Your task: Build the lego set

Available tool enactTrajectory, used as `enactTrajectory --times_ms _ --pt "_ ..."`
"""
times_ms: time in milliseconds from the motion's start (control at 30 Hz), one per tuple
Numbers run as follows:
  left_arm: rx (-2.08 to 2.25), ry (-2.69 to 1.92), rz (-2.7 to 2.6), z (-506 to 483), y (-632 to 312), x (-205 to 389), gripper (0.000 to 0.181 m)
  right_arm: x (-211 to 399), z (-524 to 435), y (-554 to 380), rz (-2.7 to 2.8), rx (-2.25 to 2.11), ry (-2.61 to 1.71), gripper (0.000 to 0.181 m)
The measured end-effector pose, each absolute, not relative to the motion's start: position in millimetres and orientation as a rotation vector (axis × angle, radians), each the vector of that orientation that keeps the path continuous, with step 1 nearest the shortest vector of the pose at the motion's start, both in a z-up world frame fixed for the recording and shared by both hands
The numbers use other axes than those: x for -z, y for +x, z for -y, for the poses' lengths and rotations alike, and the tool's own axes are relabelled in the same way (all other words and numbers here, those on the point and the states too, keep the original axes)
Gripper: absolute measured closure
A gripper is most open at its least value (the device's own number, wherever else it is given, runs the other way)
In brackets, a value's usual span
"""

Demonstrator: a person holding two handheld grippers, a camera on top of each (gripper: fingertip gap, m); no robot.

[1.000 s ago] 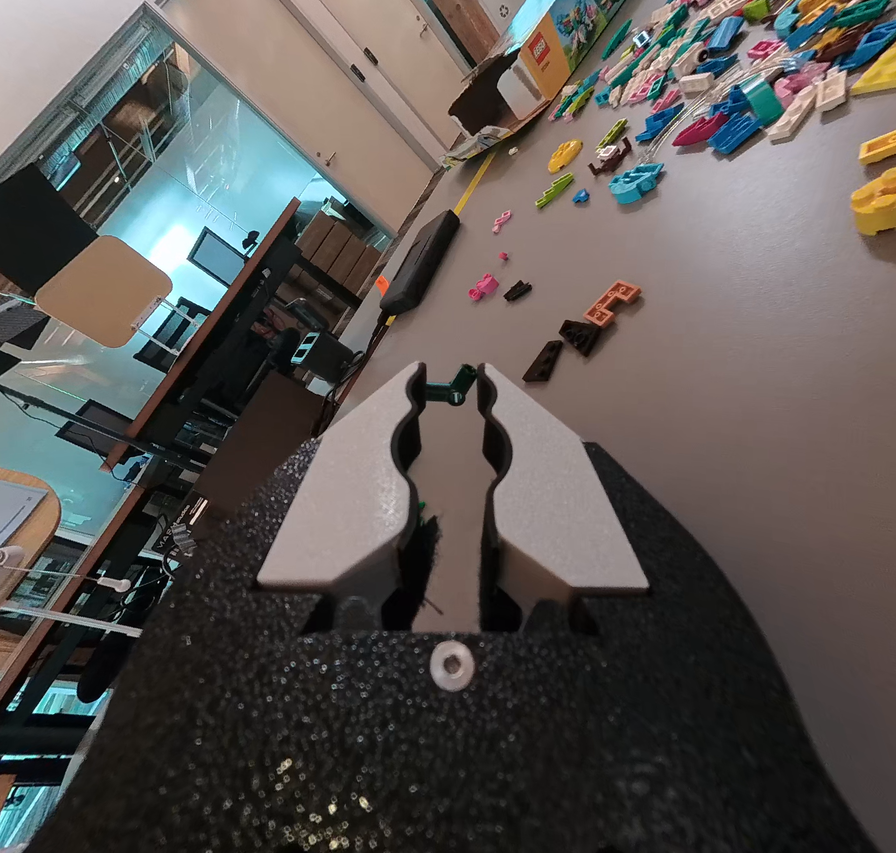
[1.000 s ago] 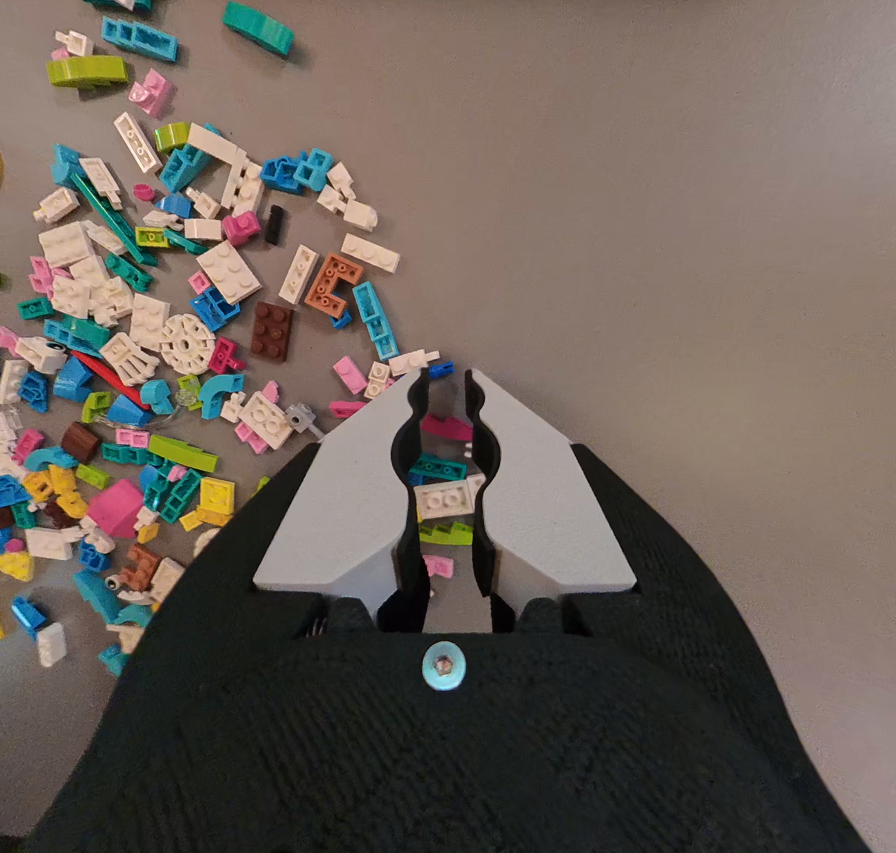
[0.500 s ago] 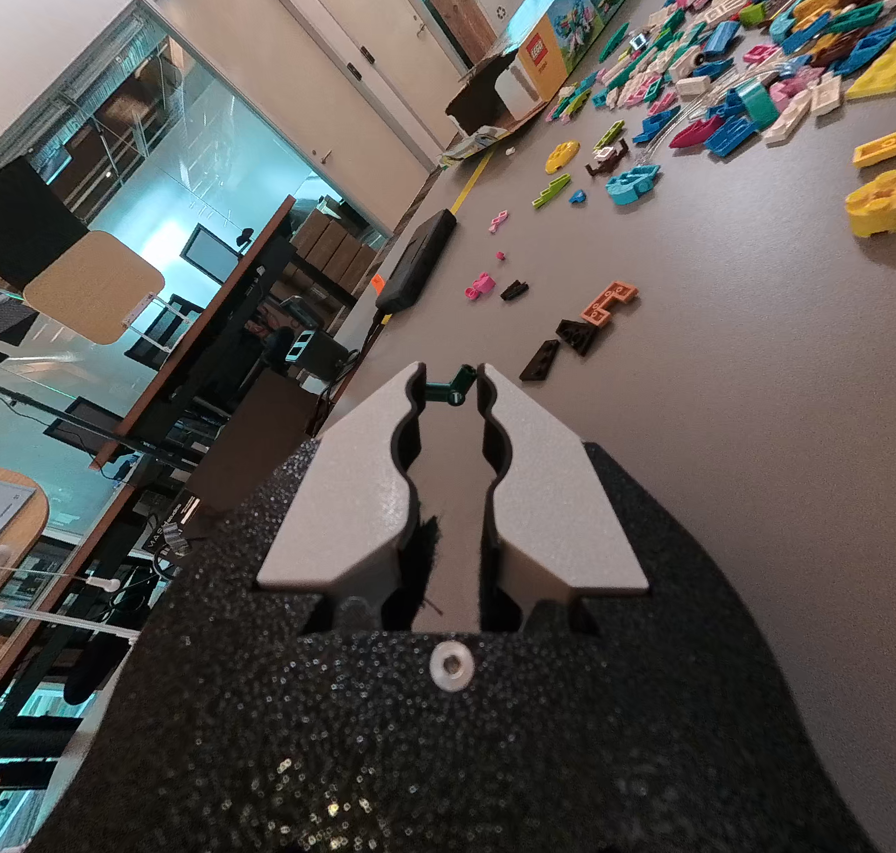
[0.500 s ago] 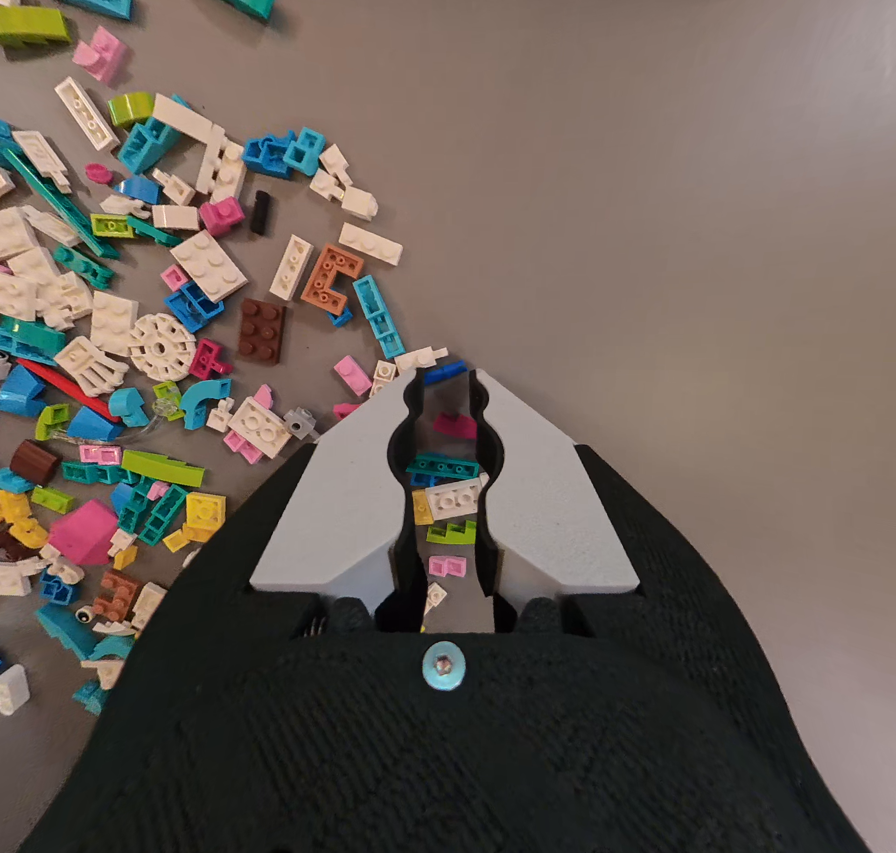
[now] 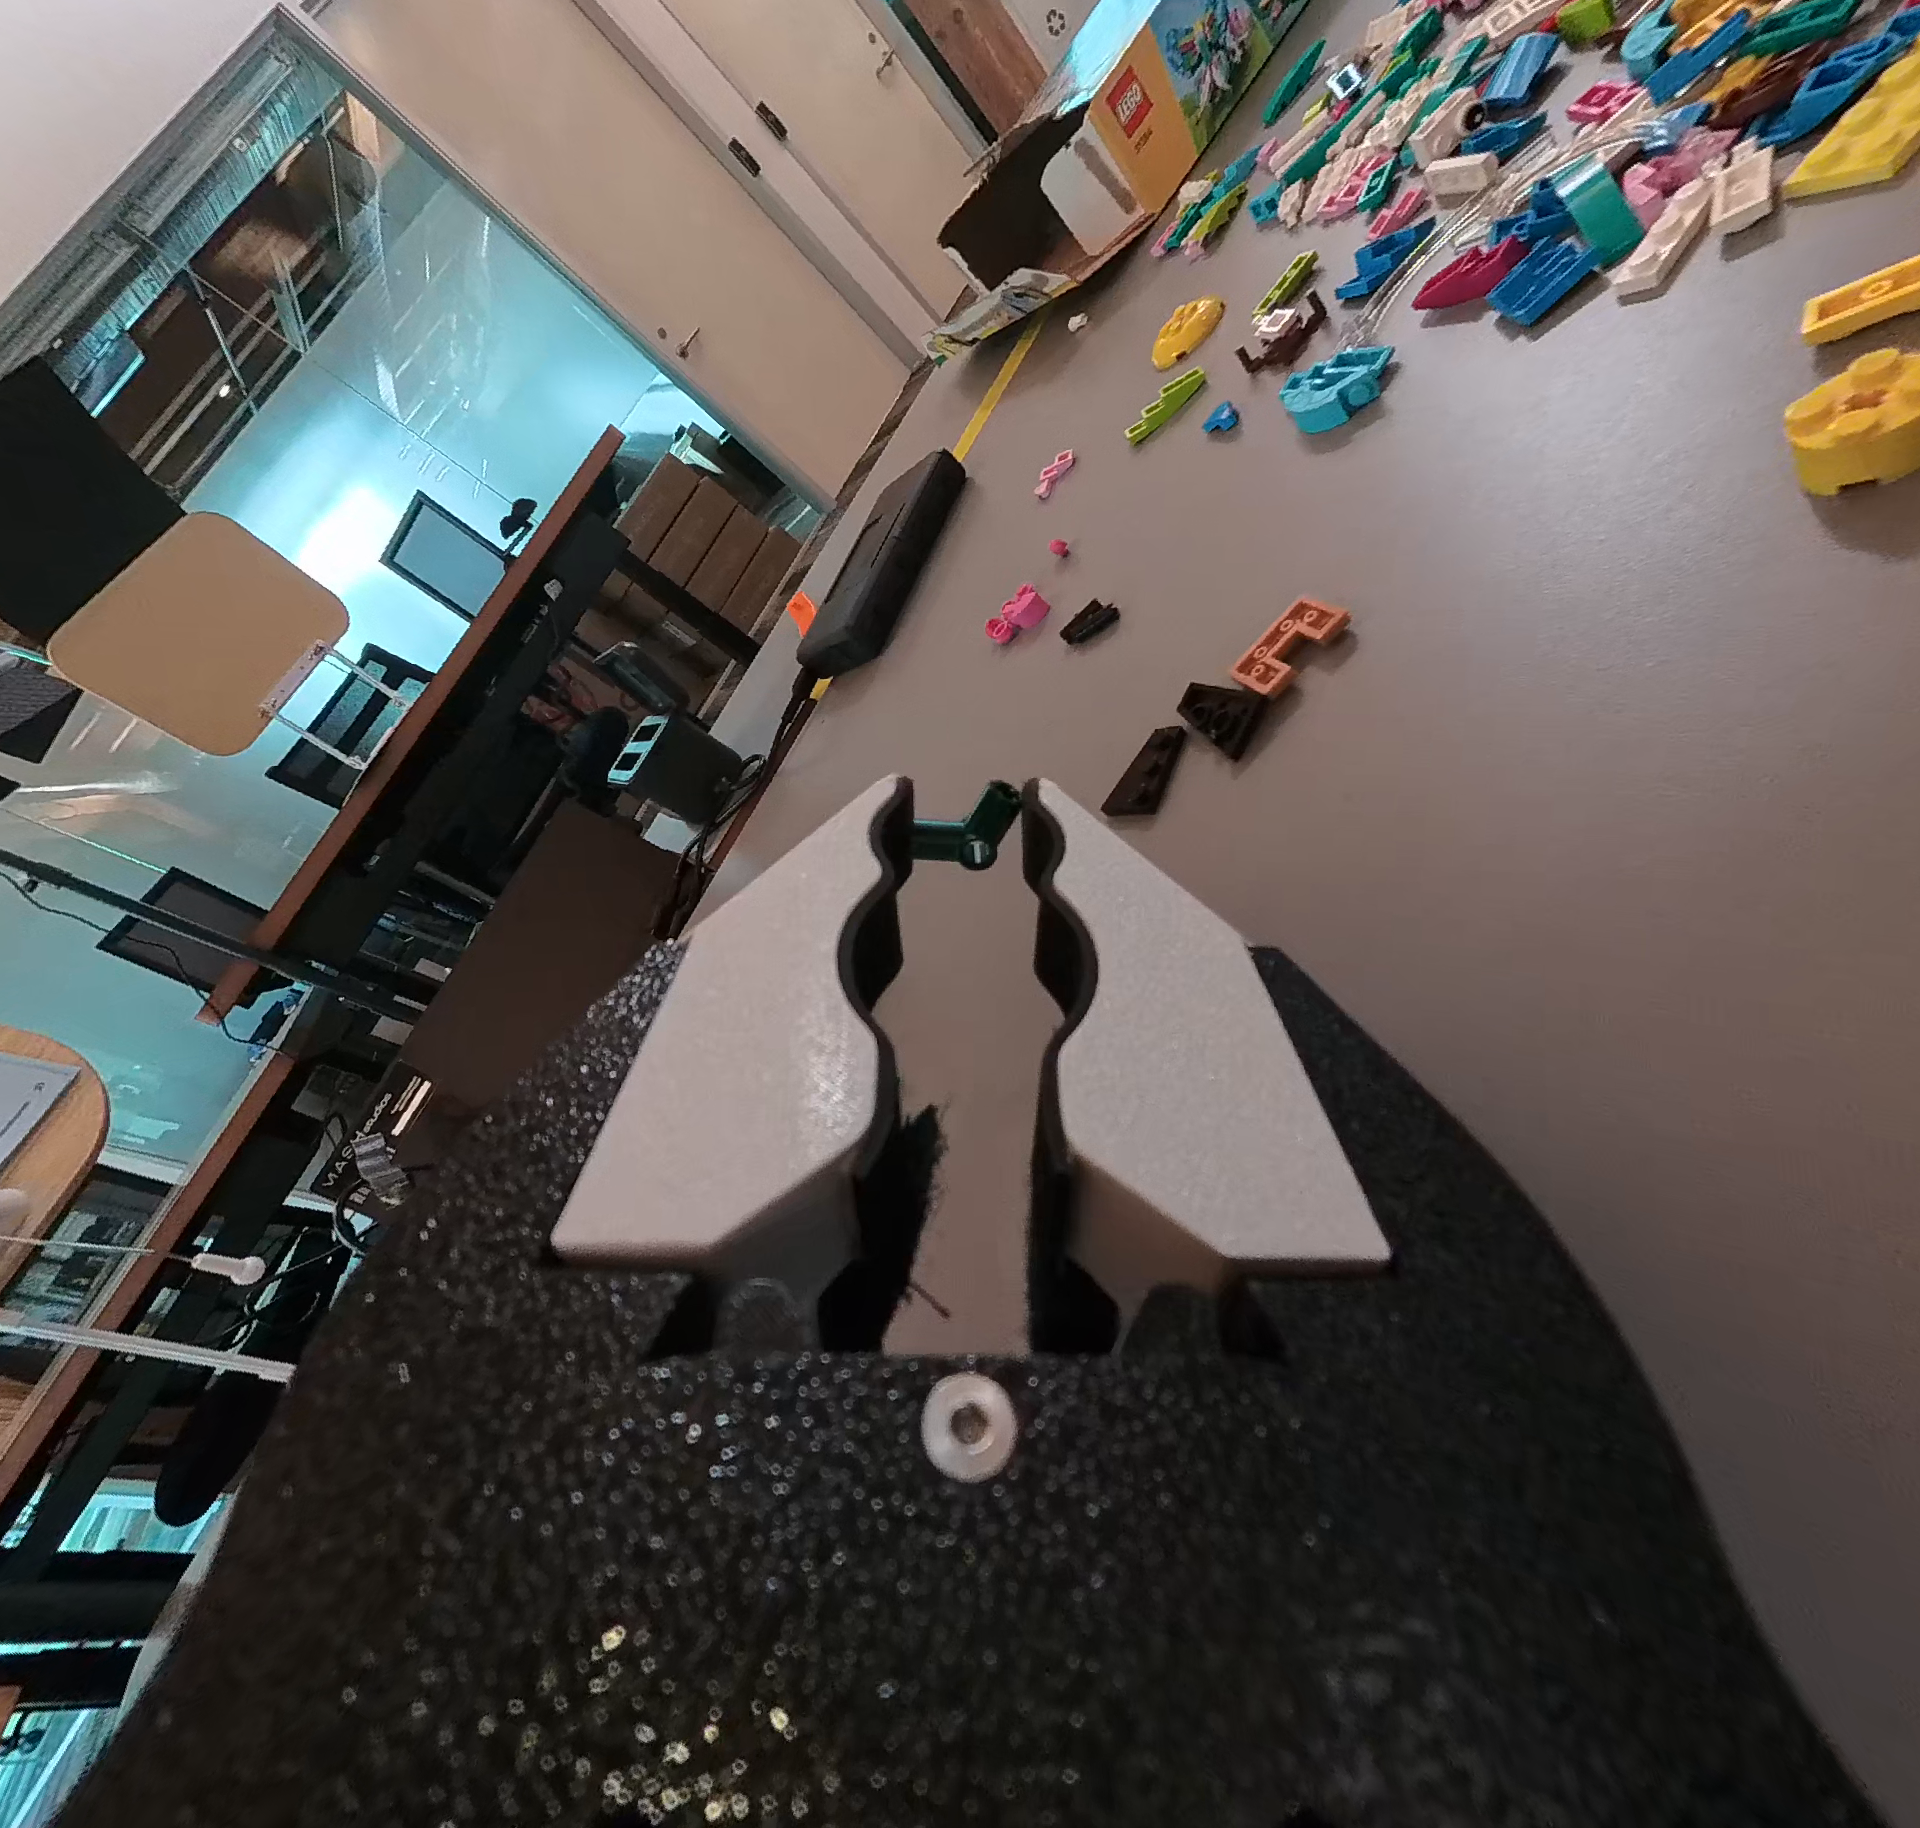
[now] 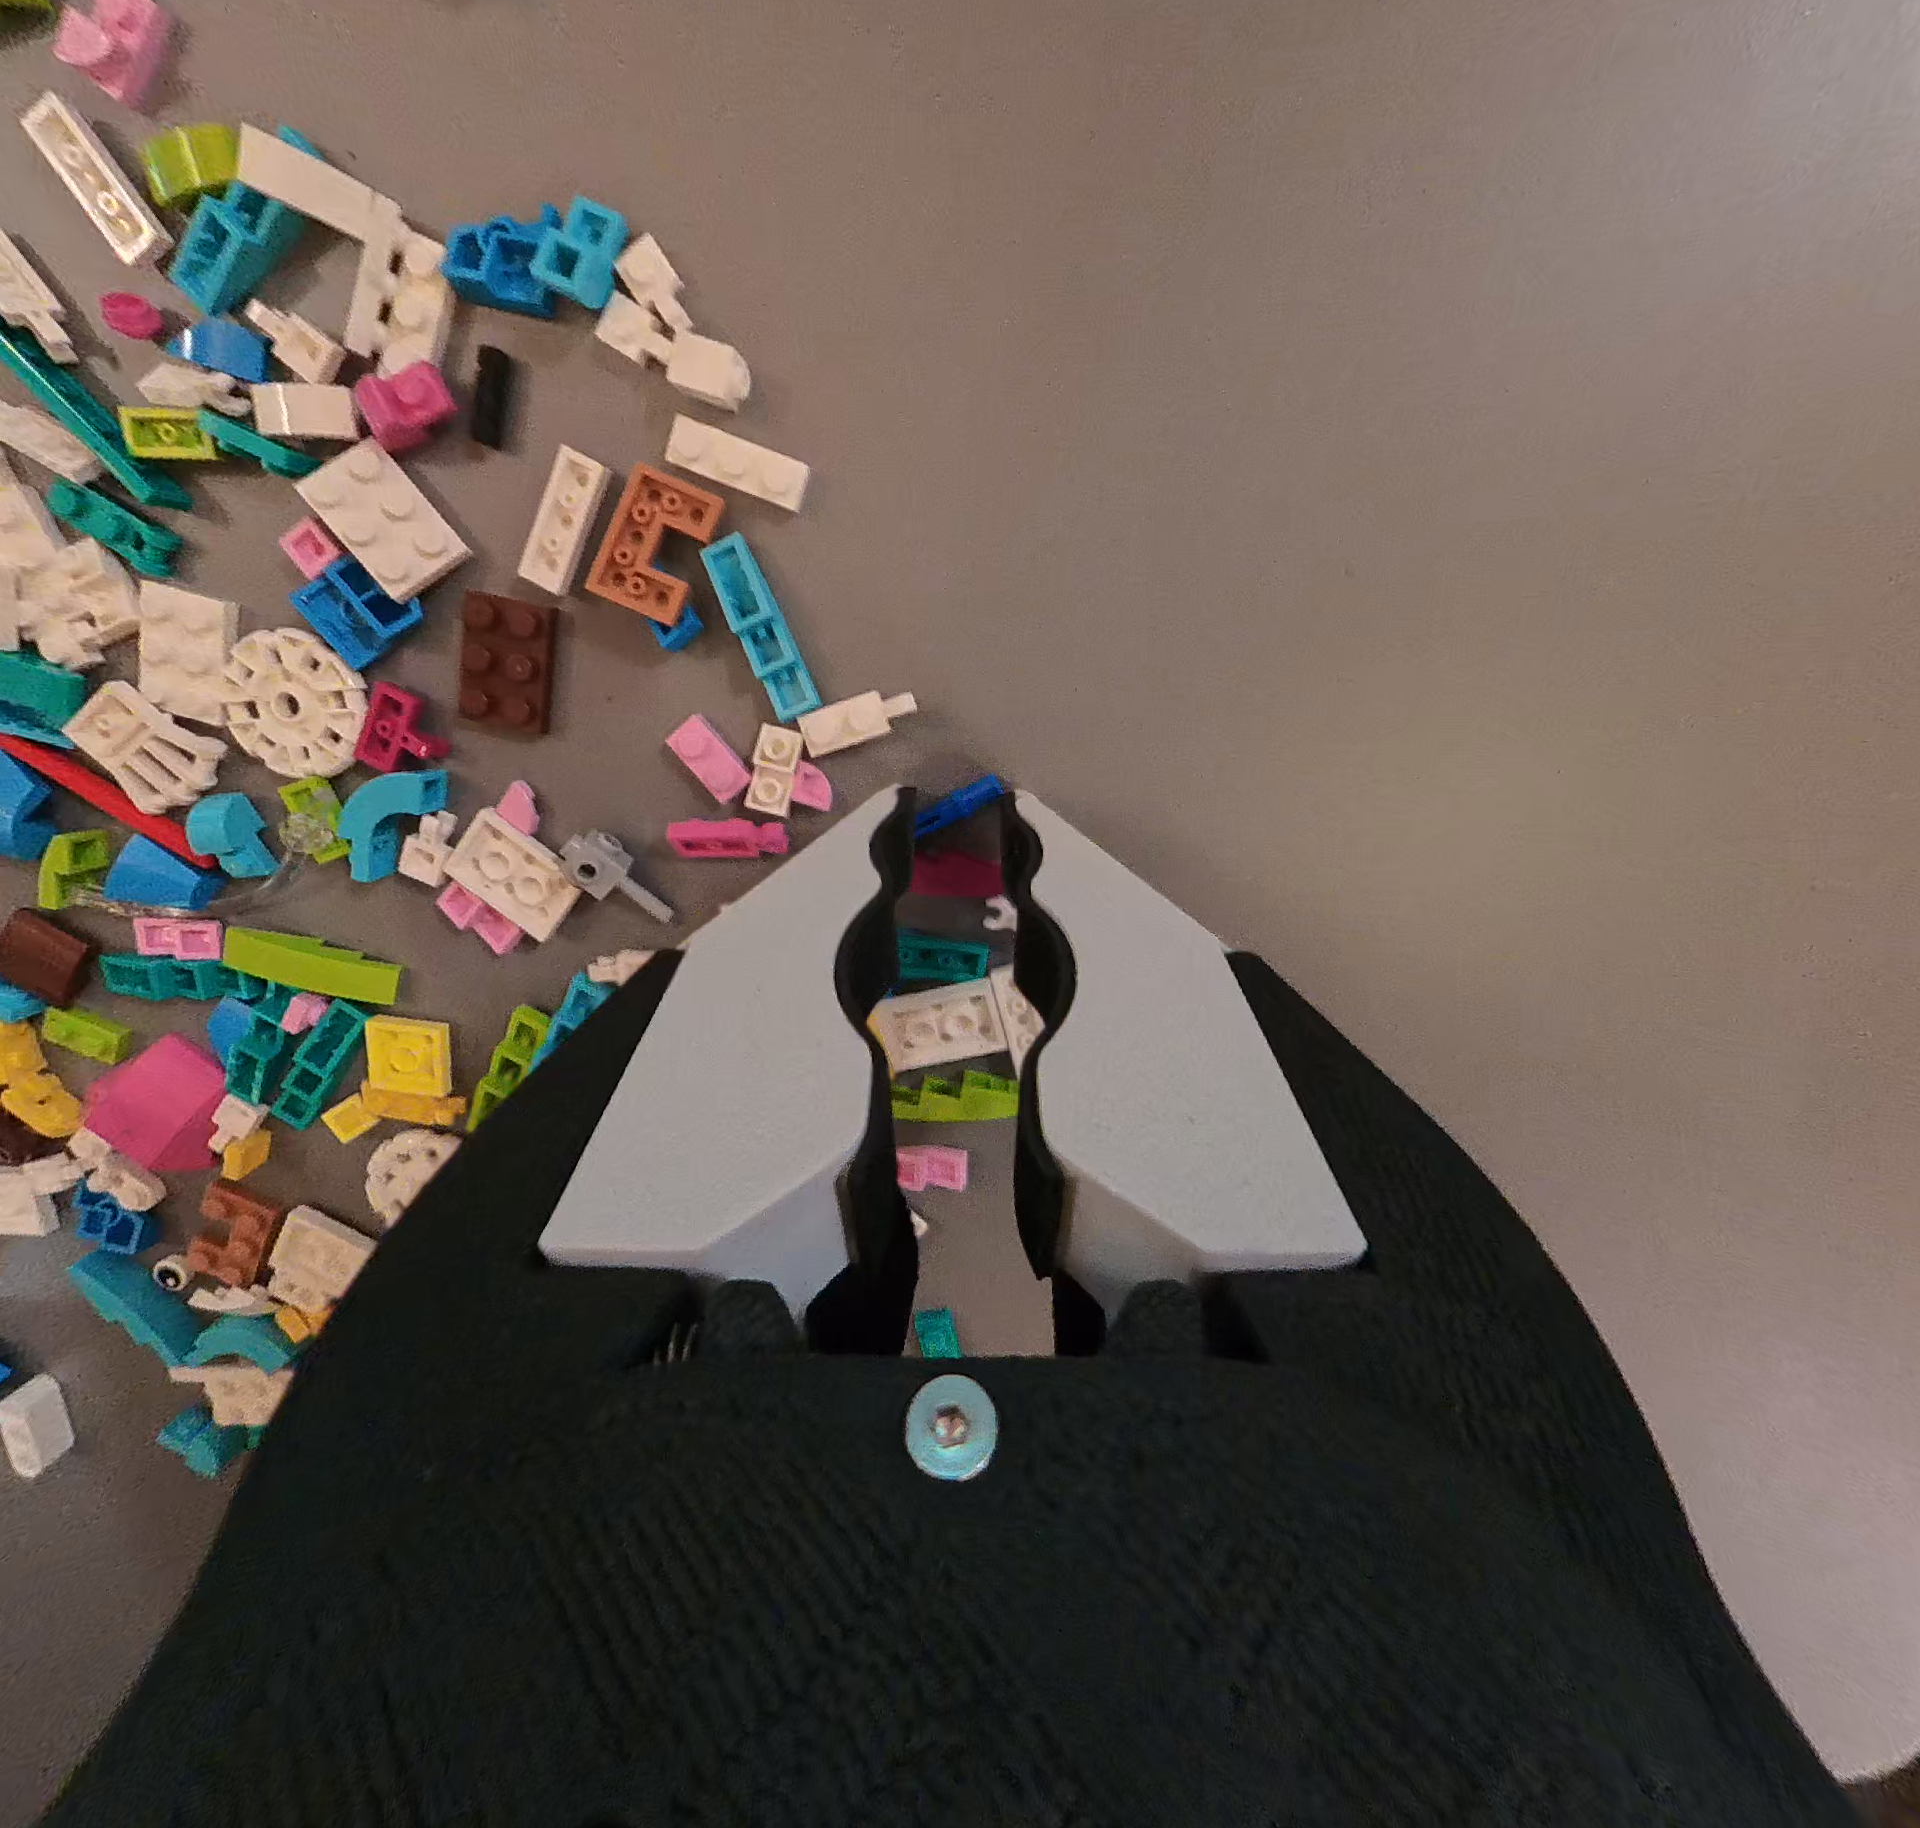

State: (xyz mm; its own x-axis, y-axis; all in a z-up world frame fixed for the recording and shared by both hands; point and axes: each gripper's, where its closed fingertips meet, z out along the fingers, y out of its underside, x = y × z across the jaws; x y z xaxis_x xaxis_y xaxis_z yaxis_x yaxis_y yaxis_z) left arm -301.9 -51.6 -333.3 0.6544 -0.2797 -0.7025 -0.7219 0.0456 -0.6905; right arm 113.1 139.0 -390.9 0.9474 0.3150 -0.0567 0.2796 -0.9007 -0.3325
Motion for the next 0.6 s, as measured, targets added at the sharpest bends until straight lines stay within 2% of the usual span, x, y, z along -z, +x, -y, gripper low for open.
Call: enactTrajectory --times_ms 33,600 --pt "-0.412 -1.536 -0.865 51.6 -302.0 333.5 0.162 390.5 -137.8 115.2 0.432 -0.155 -2.786 0.167" --pt "-0.421 -1.536 -0.866 50.9 -303.0 333.6 0.163 383.7 -140.3 104.5 0.497 -0.228 -2.702 0.178"
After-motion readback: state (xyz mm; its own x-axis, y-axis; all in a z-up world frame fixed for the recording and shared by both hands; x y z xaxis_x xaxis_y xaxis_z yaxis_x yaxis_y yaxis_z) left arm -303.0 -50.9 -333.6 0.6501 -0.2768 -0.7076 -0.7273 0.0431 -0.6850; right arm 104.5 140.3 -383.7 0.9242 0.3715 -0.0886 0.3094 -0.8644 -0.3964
